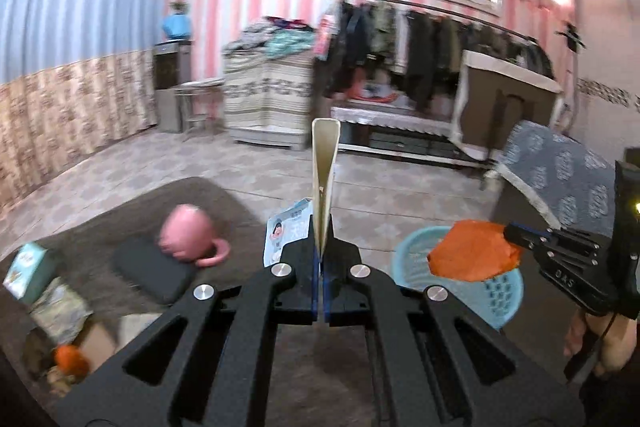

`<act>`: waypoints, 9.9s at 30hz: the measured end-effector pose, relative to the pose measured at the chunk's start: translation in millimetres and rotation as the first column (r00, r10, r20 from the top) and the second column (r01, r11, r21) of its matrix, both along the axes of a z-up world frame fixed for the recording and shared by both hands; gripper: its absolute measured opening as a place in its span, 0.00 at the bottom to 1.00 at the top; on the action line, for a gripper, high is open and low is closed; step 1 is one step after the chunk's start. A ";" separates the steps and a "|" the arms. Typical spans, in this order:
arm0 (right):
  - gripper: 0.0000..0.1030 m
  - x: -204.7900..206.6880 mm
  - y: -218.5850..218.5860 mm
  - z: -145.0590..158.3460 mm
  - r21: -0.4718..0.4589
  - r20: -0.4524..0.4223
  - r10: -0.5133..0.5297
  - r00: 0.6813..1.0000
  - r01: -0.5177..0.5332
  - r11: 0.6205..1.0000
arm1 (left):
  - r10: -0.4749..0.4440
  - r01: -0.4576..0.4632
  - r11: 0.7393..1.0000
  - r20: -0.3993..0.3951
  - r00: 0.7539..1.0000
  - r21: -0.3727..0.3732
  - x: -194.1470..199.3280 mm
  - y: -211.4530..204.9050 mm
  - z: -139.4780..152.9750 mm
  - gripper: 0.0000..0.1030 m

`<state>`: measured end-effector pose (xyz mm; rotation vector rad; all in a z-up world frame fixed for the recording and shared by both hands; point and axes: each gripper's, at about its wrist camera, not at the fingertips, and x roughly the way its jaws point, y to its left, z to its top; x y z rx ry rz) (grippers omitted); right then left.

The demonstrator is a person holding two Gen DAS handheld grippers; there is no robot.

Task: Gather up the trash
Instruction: 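Carry card and bag over the blue basket and open both tools to drop them, then move both tools back over the rug toward the remaining items, then grasp the blue plastic bag with the right tool while the left tool grasps the brown crumpled bundle, then carry both items over the blue basket and open both tools to release, then return both tools over the rug toward the tray with the tangerine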

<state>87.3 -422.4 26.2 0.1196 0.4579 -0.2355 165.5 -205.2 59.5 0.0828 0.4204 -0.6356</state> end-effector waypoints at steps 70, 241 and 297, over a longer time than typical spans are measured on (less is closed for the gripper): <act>0.96 11.3 -7.8 -24.6 0.021 0.000 -0.103 0.995 0.103 0.994 | 0.289 -0.295 0.953 0.080 0.954 0.073 -7.9 6.5 -37.1 0.95; 0.23 -38.9 -97.5 -80.0 0.073 -0.062 -0.351 0.934 0.355 0.932 | -0.214 0.236 0.953 -0.128 0.968 0.189 28.1 -226.7 -132.7 0.69; 0.96 14.2 82.3 -30.9 -0.030 0.020 -0.034 0.999 0.034 0.999 | 0.505 -0.504 0.863 -0.021 0.863 0.042 -17.7 148.2 -61.2 0.95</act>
